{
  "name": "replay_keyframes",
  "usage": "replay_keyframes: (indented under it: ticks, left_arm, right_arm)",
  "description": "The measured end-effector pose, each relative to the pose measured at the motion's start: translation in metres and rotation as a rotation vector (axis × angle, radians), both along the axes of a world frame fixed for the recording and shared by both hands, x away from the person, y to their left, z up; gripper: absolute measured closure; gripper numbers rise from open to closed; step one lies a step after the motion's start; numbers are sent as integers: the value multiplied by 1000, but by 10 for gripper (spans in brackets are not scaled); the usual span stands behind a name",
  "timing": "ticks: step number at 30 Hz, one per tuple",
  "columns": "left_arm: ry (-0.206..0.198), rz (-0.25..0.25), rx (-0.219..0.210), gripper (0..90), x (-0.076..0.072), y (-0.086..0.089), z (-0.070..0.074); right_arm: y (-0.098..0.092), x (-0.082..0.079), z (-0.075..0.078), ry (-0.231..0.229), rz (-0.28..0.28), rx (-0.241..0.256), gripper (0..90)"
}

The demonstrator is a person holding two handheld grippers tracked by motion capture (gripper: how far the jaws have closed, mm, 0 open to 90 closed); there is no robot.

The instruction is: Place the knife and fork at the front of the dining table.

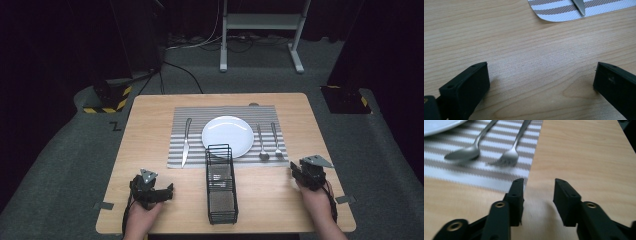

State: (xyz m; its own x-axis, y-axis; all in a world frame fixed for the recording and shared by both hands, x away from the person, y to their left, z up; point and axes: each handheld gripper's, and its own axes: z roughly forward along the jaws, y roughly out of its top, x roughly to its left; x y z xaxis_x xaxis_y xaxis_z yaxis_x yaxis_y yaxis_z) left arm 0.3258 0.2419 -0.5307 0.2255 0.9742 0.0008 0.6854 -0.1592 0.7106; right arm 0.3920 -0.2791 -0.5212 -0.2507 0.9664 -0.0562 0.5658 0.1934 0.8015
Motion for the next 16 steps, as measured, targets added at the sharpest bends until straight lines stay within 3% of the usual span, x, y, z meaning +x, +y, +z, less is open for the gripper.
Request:
replay_keyframes:
  ticks: [2,6,8,16]
  left_arm:
    - [0,0,0,6,0,0,0]
    - [0,-1,0,7,0,0,0]
    - [0,-1,0,7,0,0,0]
    - [0,-2,0,6,0,0,0]
  right_arm:
    - [-3,-10,-1,32,11,-21,489]
    - [-17,-29,-2,83,32,27,358]
    - [-20,-32,-2,90,44,17,292]
    - [-18,-32,-3,98,51,14,242]
